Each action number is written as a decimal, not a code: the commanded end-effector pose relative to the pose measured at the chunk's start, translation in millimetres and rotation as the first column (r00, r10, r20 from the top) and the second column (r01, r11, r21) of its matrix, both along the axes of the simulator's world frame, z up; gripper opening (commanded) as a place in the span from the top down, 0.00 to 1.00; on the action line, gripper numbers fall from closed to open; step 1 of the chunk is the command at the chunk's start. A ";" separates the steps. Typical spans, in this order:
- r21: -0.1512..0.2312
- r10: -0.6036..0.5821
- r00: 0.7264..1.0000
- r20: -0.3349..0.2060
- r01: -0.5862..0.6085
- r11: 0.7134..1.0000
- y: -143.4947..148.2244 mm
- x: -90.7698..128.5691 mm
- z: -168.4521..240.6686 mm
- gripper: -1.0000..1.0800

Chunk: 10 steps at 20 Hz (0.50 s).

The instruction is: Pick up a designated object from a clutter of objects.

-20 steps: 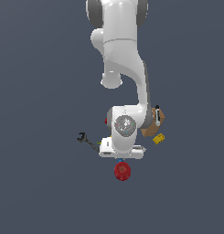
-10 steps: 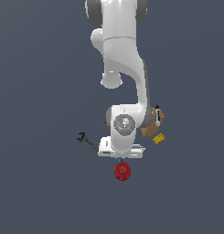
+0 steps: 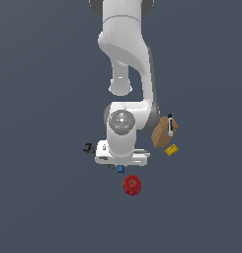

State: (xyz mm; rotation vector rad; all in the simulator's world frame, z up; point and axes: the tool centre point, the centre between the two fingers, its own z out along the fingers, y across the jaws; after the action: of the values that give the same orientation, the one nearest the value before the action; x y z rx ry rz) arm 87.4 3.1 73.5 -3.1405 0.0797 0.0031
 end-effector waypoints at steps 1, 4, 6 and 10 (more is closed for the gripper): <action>0.001 -0.001 1.000 0.002 0.001 1.000 -15.6 -0.9 22.8 1.00; 0.001 -0.001 1.000 0.002 0.001 1.000 -36.6 -2.2 53.7 1.00; 0.001 -0.001 1.000 0.002 0.001 1.000 -51.0 -3.0 74.8 1.00; 0.001 -0.001 1.000 0.002 0.001 1.000 -79.4 -4.3 116.9 1.00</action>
State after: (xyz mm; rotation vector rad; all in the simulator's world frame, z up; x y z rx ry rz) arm 84.2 -65.6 174.1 -3.1396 0.0816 -0.0001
